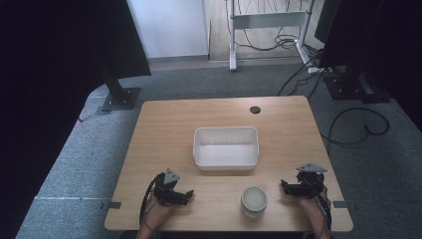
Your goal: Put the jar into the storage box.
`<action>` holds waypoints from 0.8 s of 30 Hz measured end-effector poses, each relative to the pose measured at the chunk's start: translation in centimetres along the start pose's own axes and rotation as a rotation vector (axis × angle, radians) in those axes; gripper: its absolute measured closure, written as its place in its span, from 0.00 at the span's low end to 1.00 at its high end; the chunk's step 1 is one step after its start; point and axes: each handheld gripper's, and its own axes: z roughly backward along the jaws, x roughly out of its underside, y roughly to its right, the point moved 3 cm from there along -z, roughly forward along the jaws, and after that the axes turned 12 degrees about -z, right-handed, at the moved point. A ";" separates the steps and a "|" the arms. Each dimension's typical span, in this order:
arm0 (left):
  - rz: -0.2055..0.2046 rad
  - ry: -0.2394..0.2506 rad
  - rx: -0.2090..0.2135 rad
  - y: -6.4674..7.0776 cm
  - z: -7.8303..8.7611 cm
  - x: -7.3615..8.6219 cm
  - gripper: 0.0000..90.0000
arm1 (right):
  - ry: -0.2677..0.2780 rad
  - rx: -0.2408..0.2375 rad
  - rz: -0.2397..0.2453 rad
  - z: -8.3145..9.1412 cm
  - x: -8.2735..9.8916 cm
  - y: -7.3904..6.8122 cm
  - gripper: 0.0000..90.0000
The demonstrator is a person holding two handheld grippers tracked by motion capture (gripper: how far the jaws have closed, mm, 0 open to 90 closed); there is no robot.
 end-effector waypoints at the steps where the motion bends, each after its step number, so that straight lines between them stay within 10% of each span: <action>1: 0.000 0.001 -0.001 0.0 0.0 0.0 0.00 | 0.000 0.000 0.000 0.0 0.0 0.0 0.01; 24: 0.017 0.018 -0.008 -0.1 0.5 0.3 0.08 | 0.001 0.000 -0.001 0.0 0.0 0.0 0.01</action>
